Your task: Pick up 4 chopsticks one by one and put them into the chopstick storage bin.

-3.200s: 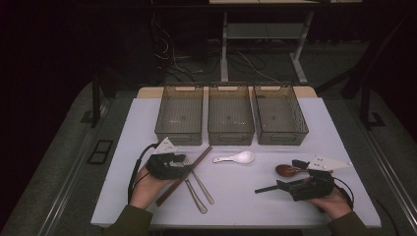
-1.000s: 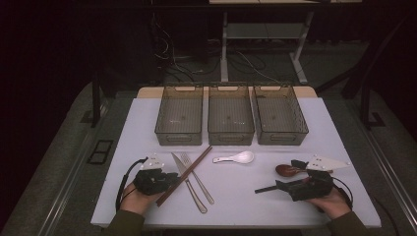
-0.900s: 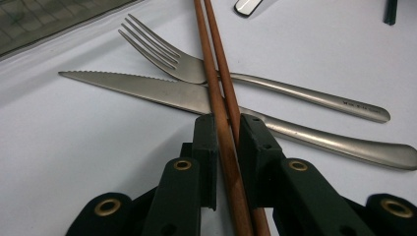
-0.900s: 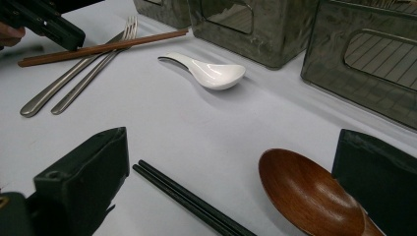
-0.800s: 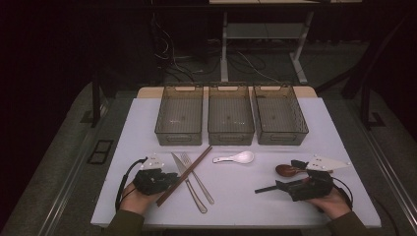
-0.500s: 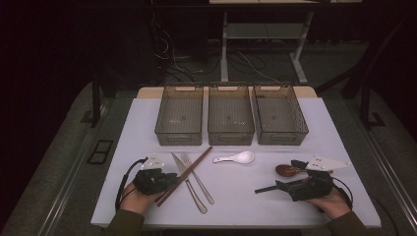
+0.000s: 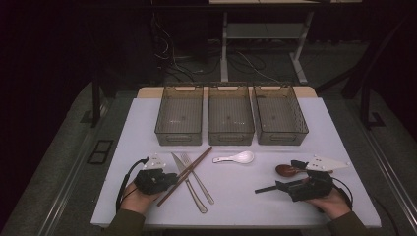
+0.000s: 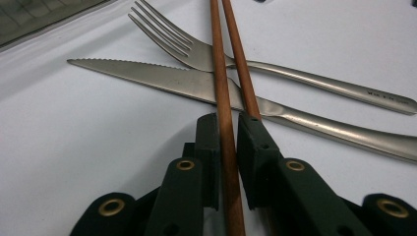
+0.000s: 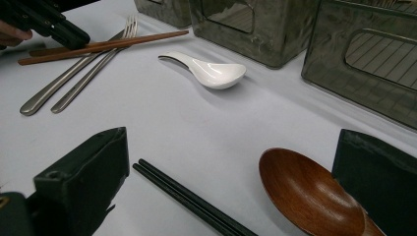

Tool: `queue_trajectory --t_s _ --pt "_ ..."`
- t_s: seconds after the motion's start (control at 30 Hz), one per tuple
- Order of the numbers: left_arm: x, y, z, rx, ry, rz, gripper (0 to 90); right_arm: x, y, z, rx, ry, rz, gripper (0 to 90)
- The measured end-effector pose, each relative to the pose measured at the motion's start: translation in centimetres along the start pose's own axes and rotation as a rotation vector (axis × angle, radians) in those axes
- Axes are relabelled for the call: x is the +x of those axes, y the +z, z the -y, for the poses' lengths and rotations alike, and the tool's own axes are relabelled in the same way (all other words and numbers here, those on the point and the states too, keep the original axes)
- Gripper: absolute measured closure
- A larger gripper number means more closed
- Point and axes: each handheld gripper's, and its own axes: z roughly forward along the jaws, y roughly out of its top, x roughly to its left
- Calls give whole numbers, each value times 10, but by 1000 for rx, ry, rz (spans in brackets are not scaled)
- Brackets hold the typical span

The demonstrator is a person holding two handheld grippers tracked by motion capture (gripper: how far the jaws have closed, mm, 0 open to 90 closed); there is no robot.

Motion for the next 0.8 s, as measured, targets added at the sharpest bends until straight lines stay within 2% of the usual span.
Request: queue_trajectory --t_s 0.3,0.8 --pt "0 0 -1 1 -1 -7 818 0 1 0 1 8 1 7" --pt "-2 -8 -5 -47 14 -27 828 1 3 2 2 19 -2 6"
